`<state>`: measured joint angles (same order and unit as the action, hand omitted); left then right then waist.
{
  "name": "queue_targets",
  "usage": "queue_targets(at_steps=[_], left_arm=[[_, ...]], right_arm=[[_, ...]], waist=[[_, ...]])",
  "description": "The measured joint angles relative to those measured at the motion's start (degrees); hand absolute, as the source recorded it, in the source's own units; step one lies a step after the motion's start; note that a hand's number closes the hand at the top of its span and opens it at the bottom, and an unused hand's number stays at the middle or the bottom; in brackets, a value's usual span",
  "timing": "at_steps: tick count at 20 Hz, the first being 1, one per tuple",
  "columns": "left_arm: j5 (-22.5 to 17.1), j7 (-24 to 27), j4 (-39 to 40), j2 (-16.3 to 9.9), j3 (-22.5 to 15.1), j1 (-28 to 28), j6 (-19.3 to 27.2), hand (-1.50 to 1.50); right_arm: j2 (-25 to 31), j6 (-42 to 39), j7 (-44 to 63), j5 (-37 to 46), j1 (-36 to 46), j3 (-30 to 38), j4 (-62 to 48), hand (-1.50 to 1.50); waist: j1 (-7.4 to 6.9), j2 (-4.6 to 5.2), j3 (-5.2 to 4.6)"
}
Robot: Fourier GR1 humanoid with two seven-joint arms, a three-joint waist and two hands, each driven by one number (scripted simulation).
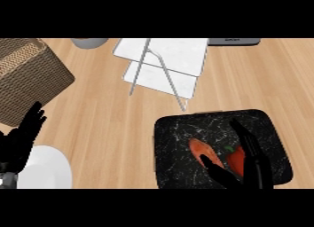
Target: Pick the bell pepper from the tray and place it in the tiered shelf
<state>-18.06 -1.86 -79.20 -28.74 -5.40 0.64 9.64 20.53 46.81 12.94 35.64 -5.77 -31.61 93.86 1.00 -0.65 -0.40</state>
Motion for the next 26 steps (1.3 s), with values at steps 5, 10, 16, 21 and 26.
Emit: queue_targets(at_steps=[5, 10, 16, 21, 26], left_arm=[[-0.48, 0.29, -0.5, -0.79, 0.89, 1.37, -0.77, 0.0], [-0.6, 0.03, -0.93, -0.65, 0.78, 1.16, -1.21, 0.0], [-0.22, -0.57, -1.8, -0.44, 0.58, 0.65, -1.3, 0.0], [-0.16, -0.67, -2.13, -0.56, 1.29, 1.02, -2.48, 0.0], [-0.02, -1.64, -2.33, -0.3, 2.65, 0.84, -3.23, 0.0]], right_arm=[[3.78, -8.2, 13.96, 12.61, -3.08, 1.0, 4.02, -1.5], [6.79, -24.29, 26.32, 20.49, -4.42, -2.02, 8.17, -1.5], [8.3, -47.96, 40.72, 23.99, -0.8, -4.79, 15.58, -1.5], [5.21, -61.5, 46.12, 24.69, 3.66, -6.04, 19.78, -1.5], [3.04, -66.59, 44.82, 23.92, 6.49, -3.01, 17.64, -1.5]], waist=[[0.35, -0.05, -0.24], [-0.19, 0.24, -0.28], [-1.17, 0.51, -0.01], [-1.37, 0.58, 0.19], [-1.29, 0.63, 0.31]])
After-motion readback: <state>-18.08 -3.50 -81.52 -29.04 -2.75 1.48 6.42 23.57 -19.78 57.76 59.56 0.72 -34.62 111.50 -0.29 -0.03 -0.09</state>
